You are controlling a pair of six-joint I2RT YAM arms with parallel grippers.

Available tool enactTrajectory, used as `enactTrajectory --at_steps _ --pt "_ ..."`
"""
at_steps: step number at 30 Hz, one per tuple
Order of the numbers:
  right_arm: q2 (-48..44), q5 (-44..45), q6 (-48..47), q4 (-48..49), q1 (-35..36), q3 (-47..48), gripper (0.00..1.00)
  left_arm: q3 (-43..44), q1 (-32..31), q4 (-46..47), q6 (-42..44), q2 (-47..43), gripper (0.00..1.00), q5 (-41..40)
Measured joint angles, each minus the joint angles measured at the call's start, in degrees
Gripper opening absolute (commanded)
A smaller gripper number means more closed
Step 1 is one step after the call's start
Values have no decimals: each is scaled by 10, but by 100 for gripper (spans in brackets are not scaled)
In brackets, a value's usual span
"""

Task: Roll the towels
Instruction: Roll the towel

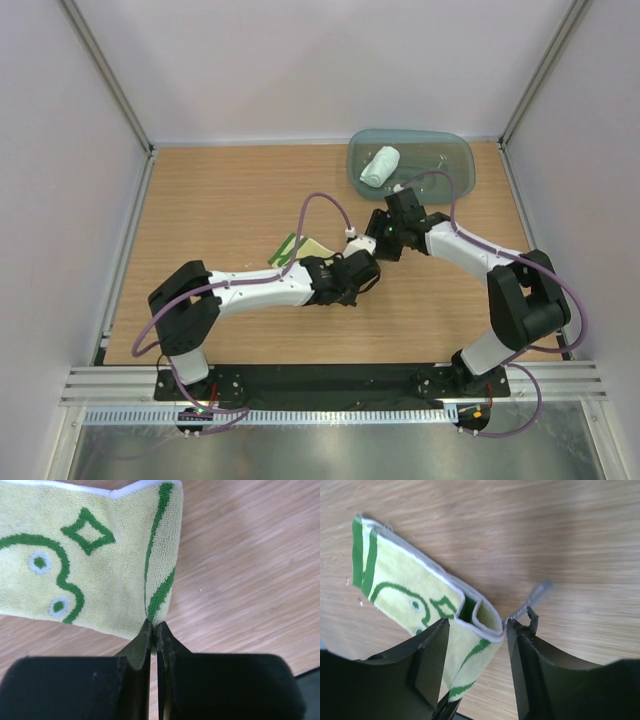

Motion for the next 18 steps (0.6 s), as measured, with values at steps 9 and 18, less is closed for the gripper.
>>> enactTrajectory --at_steps 9,18 --pt "-35 127 -60 -122 -3 60 64 -13 51 3 -37 -30 0 97" --pt "-82 112 -88 -140 -3 81 63 -78 163 43 -108 -55 0 234"
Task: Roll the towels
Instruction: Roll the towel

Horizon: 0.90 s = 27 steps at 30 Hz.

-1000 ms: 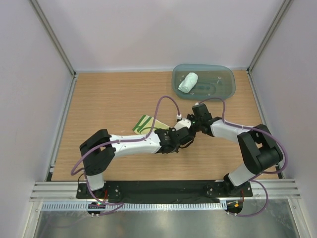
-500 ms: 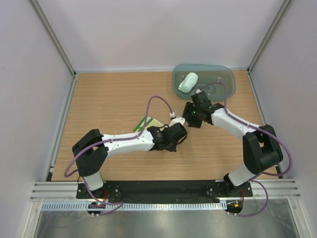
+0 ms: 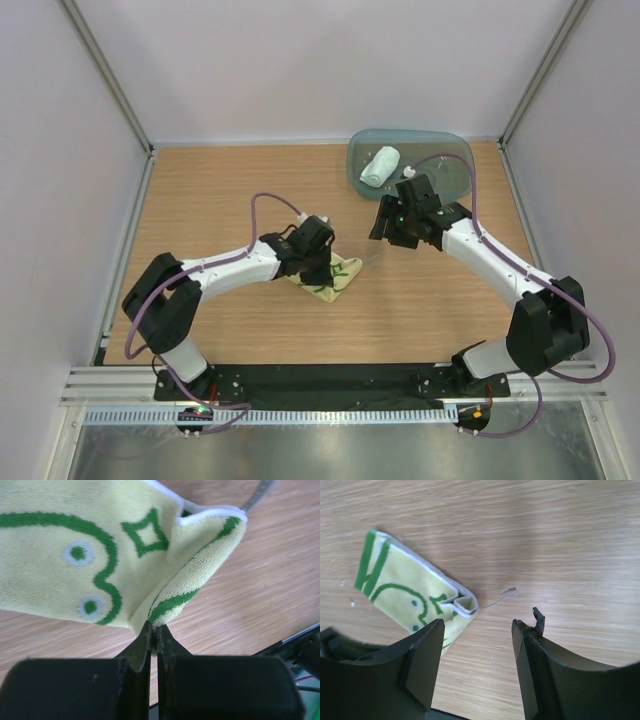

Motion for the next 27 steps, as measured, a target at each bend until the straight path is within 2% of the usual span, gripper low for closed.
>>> enactTrajectory --at_steps 7,14,27 --pt "-15 -132 -7 84 0 -46 53 -23 52 5 -44 3 0 58" --pt "-3 -235 12 186 20 -106 33 -22 66 -5 -59 50 0 72" --pt "151 -295 49 335 53 -123 28 5 75 -32 -56 83 0 82"
